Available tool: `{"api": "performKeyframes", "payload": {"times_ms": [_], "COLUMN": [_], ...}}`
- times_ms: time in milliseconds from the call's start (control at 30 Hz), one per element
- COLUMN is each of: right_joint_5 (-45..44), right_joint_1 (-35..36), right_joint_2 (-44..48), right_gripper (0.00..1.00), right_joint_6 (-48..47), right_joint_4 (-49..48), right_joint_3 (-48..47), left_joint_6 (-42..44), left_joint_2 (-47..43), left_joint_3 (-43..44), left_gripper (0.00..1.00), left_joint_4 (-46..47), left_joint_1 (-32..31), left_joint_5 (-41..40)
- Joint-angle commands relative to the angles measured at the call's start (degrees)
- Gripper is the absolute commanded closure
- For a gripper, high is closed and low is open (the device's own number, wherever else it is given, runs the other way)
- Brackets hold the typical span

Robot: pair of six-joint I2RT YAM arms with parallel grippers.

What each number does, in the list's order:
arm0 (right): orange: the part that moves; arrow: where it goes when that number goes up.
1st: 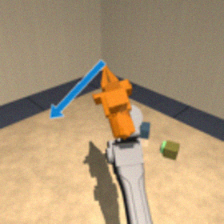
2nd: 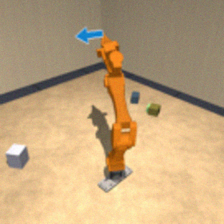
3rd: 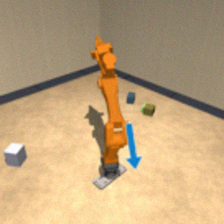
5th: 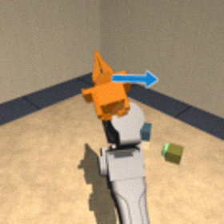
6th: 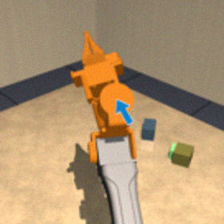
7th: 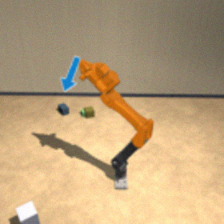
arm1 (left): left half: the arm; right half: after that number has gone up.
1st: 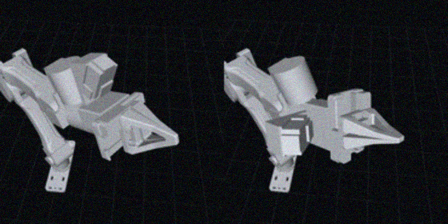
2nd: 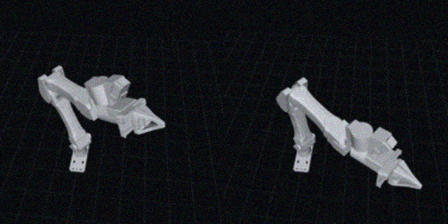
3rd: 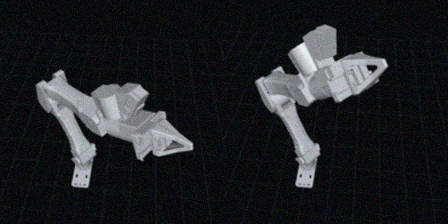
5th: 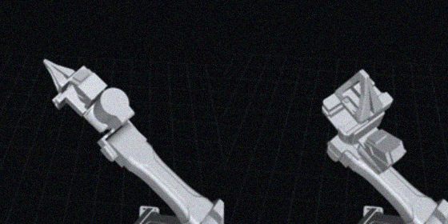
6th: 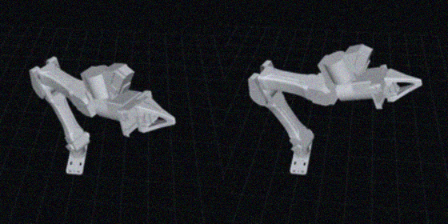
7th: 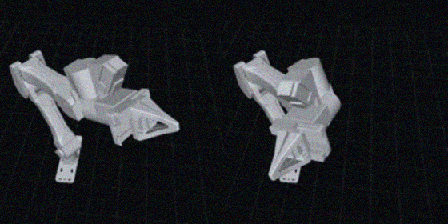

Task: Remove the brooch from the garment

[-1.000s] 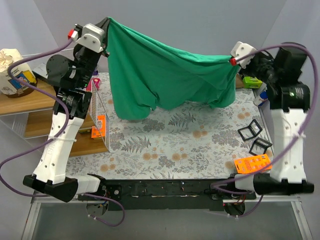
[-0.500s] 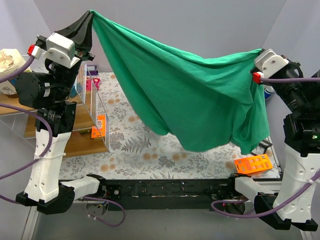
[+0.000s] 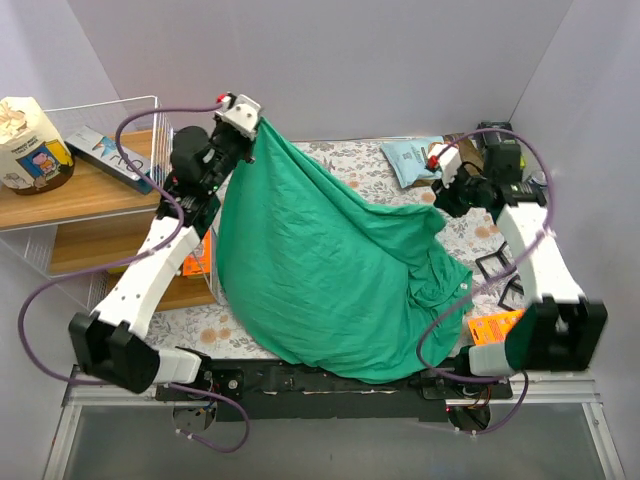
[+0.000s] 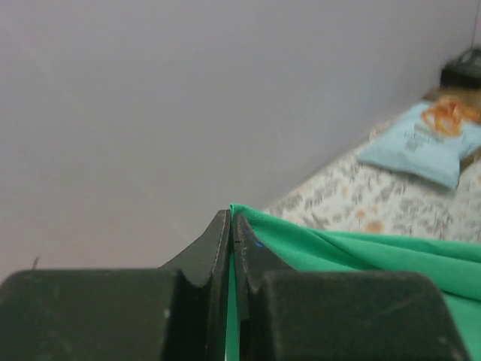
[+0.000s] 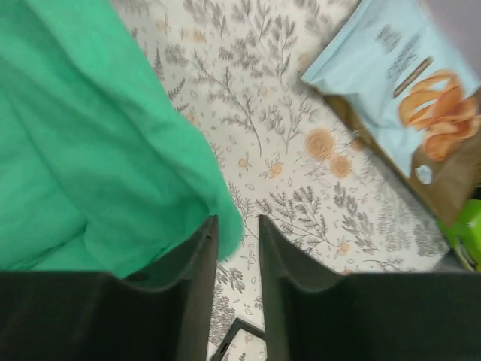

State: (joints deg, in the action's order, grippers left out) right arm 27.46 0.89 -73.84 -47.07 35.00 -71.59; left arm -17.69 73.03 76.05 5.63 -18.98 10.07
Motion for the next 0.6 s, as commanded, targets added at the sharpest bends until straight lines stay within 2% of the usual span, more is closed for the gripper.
{"api": "performKeyframes", "payload": {"times_ms": [0,33,67,133,167,233,267,333,400,567], "right_joint_5": [-1.26,-0.75,0.3,2.68,2.86,1.72,1.19,-0.04,-1.7,-3.82], "right_joint_1": [-0.01,-0.18,-0.27,-0.1,0.08,0.95,1.31,2.19,2.45,4.12], "right_joint_2": [-12.7,-15.69,-15.98,-13.19,-11.6,-7.2,-6.32,-4.74,-3.16,-2.09], "right_gripper": [0.55,0.51,0.42,0.39,0.37,0.37,0.38,0.39,0.38,0.34], "right_joint_6": [6.81,6.38,4.29,-0.19,-6.39,-13.19,-19.49,-25.86,-28.76,-30.54], "right_joint_4": [3.1,4.88,6.2,7.1,6.75,7.88,9.89,16.2,16.41,12.99], "right_joint_3": [-11.96,-14.08,-14.62,-10.96,-5.11,0.11,2.49,7.76,13.28,19.64], "left_joint_6": [1.7,1.7,1.7,1.09,0.91,0.21,-0.41,-0.76,-1.64,-2.43], "left_joint_2": [4.21,5.87,6.41,7.21,7.21,7.3,7.12,6.77,6.24,5.01], "left_joint_3": [0.06,0.15,0.06,-1.08,-1.43,-2.57,-2.84,-3.45,-3.54,-5.03], "left_gripper": [1.0,1.0,1.0,1.0,1.0,1.0,1.0,1.0,1.0,1.0], "left_joint_4": [0.44,0.18,-0.09,0.08,0.0,-0.18,-0.35,-1.23,-2.02,-4.75], "left_joint_1": [0.0,0.0,-0.09,-0.09,-0.09,-0.18,-0.26,-0.27,-0.35,-0.44], "left_joint_5": [-6.02,-7.24,-7.34,-7.25,-6.82,-6.64,-6.46,-6.11,-4.98,-3.39]}}
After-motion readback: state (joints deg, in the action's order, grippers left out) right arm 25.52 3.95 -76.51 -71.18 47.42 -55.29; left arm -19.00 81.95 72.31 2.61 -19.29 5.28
